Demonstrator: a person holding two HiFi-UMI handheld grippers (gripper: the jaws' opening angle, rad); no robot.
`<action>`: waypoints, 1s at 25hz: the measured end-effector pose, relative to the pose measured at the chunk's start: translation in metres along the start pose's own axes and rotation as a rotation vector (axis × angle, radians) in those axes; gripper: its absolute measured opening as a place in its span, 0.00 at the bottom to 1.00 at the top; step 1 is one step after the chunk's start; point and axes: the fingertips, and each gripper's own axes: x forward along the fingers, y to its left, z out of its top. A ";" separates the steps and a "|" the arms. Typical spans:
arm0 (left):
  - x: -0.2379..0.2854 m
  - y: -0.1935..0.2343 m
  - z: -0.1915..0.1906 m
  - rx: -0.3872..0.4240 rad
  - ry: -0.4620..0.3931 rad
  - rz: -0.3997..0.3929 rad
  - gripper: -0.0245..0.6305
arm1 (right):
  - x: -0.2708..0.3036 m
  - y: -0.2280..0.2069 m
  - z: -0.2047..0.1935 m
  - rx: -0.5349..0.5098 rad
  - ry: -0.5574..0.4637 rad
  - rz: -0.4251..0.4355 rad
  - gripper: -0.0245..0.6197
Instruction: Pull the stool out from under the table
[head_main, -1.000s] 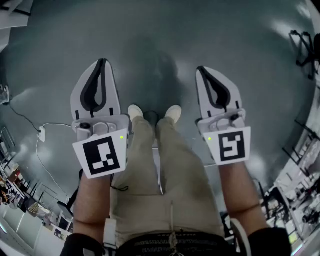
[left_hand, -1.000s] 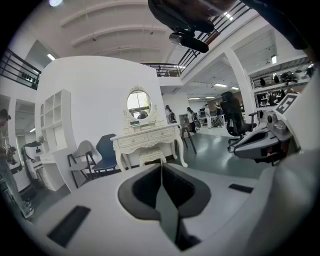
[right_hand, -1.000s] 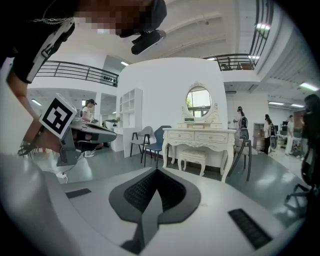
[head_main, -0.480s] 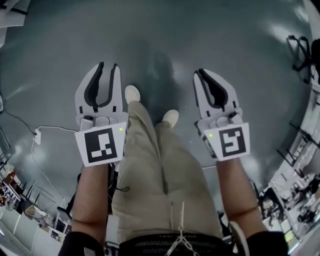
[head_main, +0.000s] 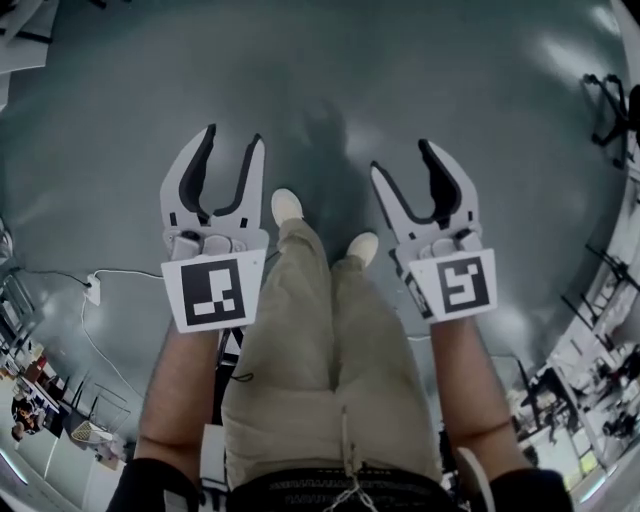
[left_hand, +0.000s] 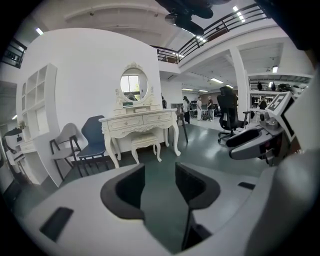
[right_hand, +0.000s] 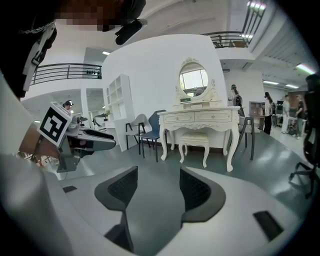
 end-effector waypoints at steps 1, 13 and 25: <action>0.004 0.004 0.003 0.008 -0.003 -0.013 0.31 | 0.006 0.000 0.003 0.004 -0.001 -0.009 0.42; 0.042 0.049 0.014 0.021 -0.010 -0.102 0.37 | 0.053 -0.006 0.037 0.001 -0.020 -0.072 0.45; 0.062 0.052 0.006 0.060 0.040 -0.077 0.37 | 0.071 -0.025 0.019 0.010 0.001 -0.059 0.45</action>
